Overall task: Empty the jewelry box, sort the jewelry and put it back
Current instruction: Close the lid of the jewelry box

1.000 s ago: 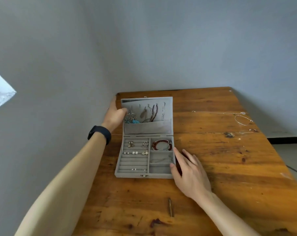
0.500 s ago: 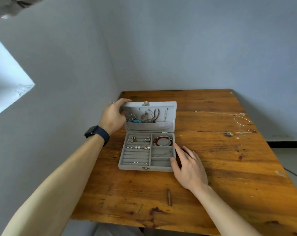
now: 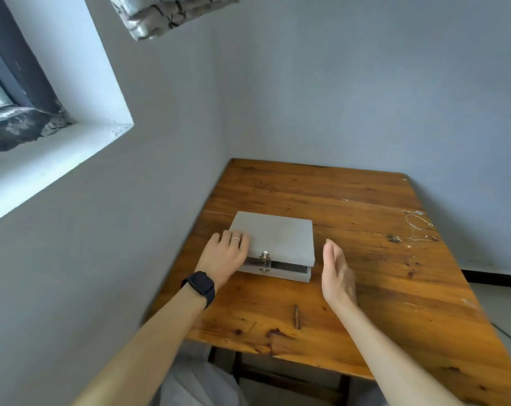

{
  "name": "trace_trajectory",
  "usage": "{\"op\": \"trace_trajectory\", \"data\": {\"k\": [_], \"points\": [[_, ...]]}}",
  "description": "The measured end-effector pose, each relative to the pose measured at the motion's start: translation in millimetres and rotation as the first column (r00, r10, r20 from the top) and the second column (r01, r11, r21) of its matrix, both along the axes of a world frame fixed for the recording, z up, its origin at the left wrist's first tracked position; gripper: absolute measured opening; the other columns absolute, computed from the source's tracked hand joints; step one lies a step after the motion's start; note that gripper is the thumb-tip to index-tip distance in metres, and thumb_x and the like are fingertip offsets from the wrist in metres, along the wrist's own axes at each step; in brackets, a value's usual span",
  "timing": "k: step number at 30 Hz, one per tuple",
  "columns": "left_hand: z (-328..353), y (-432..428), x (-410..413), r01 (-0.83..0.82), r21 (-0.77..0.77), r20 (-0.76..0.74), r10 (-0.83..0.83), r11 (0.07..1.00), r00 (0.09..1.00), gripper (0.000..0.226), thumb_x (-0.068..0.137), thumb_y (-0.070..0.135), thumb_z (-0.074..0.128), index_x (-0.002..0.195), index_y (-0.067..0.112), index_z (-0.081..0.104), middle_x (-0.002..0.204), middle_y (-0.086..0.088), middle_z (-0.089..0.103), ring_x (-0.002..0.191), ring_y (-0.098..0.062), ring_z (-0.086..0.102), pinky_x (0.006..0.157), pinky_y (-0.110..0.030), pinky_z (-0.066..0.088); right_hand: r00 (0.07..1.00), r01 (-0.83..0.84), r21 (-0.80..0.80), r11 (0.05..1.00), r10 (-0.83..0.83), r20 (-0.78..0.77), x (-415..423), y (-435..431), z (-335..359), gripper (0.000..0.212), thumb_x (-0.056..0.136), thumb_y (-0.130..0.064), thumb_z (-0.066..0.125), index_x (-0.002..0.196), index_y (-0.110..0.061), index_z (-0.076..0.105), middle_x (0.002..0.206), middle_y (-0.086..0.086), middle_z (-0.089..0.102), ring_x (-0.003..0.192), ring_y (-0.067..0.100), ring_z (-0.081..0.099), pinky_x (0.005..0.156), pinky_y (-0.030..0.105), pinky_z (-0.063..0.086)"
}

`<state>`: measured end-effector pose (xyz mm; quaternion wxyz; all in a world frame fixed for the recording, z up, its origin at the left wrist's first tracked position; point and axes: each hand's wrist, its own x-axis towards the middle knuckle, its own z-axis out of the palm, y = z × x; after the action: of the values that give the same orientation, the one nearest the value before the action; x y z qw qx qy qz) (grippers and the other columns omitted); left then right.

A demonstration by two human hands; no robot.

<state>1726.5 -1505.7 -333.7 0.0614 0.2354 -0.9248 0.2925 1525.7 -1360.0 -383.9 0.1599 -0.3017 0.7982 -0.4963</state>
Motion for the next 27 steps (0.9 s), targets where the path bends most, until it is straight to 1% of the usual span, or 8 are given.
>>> {"op": "trace_trajectory", "data": {"k": [3, 6, 8, 10, 15, 20, 24, 27], "points": [[-3.5, 2.1, -1.9, -0.006, -0.039, 0.137, 0.011, 0.999, 0.991, 0.035, 0.084, 0.011, 0.068, 0.119, 0.006, 0.067, 0.101, -0.013, 0.072, 0.081, -0.025, 0.070, 0.068, -0.033, 0.055, 0.999, -0.050, -0.024, 0.998, 0.050, -0.002, 22.9, -3.9, 9.4, 0.090, 0.082, -0.087, 0.024, 0.152, -0.032, 0.031, 0.158, -0.006, 0.036, 0.144, 0.018, 0.034, 0.112, 0.037, 0.029], [-3.6, 2.9, -5.2, -0.052, -0.056, 0.217, 0.063, 0.997, 0.974, 0.045, 0.099, 0.008, 0.046, 0.143, -0.003, 0.041, 0.125, -0.024, 0.062, 0.102, -0.033, 0.067, 0.086, -0.038, 0.052, 0.998, -0.060, 0.039, 0.997, 0.060, 0.004, 41.2, -13.7, 15.5, 0.091, 0.085, -0.081, 0.042, 0.156, -0.028, 0.021, 0.163, -0.001, 0.023, 0.148, 0.021, 0.025, 0.117, 0.045, 0.029], [-6.1, 1.0, -10.0, -0.068, -0.005, 0.239, 0.067, 0.998, 0.969, 0.049, 0.104, 0.004, 0.033, 0.149, -0.009, 0.020, 0.135, -0.031, 0.051, 0.111, -0.040, 0.061, 0.093, -0.042, 0.048, 0.998, -0.064, 0.087, 0.994, 0.064, -0.001, 49.6, -21.2, 16.5, 0.093, 0.086, -0.074, 0.050, 0.157, -0.024, 0.016, 0.165, 0.001, 0.015, 0.151, 0.022, 0.017, 0.118, 0.045, 0.024], [-4.5, 2.6, -13.9, -0.110, 0.056, 0.231, 0.095, 0.992, 0.968, 0.050, 0.105, 0.005, 0.030, 0.151, -0.009, 0.014, 0.139, -0.032, 0.047, 0.113, -0.040, 0.059, 0.094, -0.043, 0.047, 0.998, -0.055, 0.116, 0.992, 0.057, -0.015, 55.0, -25.8, 15.8, 0.097, 0.086, -0.069, 0.057, 0.157, -0.021, 0.012, 0.166, 0.003, 0.011, 0.150, 0.024, 0.014, 0.118, 0.045, 0.024], [-7.6, 12.2, -13.1, -0.227, 0.248, 0.189, 0.183, 0.942, 0.965, 0.082, 0.096, 0.028, 0.056, 0.154, -0.005, 0.008, 0.152, -0.031, 0.031, 0.134, -0.041, 0.043, 0.107, -0.044, 0.040, 1.000, 0.008, 0.103, 0.995, -0.006, -0.017, 57.2, -30.8, 9.8, 0.108, 0.082, -0.060, 0.070, 0.157, -0.019, 0.006, 0.163, 0.006, 0.017, 0.147, 0.025, 0.019, 0.116, 0.046, 0.029], [-30.7, 23.7, 3.3, -0.216, 0.490, -0.002, 0.249, 0.845, 0.969, 0.082, 0.096, 0.029, 0.045, 0.158, 0.007, -0.003, 0.165, -0.020, 0.004, 0.153, -0.033, 0.004, 0.120, -0.043, 0.026, 0.970, 0.075, 0.200, 0.977, -0.025, -0.241, 62.6, -30.8, -2.4, 0.108, 0.081, -0.067, 0.064, 0.157, -0.016, 0.007, 0.166, 0.007, 0.011, 0.154, 0.024, 0.000, 0.124, 0.047, 0.011], [-48.6, 22.0, 7.8, -0.123, 0.624, -0.181, 0.295, 0.772, 0.938, 0.073, 0.099, 0.034, 0.037, 0.160, 0.020, 0.000, 0.168, -0.004, -0.004, 0.154, -0.018, -0.010, 0.122, -0.046, 0.021, 0.988, 0.034, 0.101, 0.994, -0.018, -0.152, 62.2, -28.4, -9.6, 0.109, 0.078, -0.069, 0.067, 0.157, -0.023, 0.007, 0.165, 0.001, 0.012, 0.149, 0.025, 0.021, 0.116, 0.047, 0.033], [-58.4, 19.9, 5.0, -0.052, 0.727, -0.288, 0.372, 0.685, 0.882, 0.059, 0.105, 0.040, 0.024, 0.159, 0.029, 0.004, 0.167, 0.009, -0.006, 0.149, -0.004, -0.019, 0.124, -0.047, 0.014, 0.987, 0.011, 0.040, 0.999, -0.005, -0.163, 62.6, -23.6, -12.7, 0.111, 0.076, -0.067, 0.070, 0.157, -0.027, 0.005, 0.164, -0.002, 0.013, 0.147, 0.023, 0.024, 0.112, 0.045, 0.037]]}}
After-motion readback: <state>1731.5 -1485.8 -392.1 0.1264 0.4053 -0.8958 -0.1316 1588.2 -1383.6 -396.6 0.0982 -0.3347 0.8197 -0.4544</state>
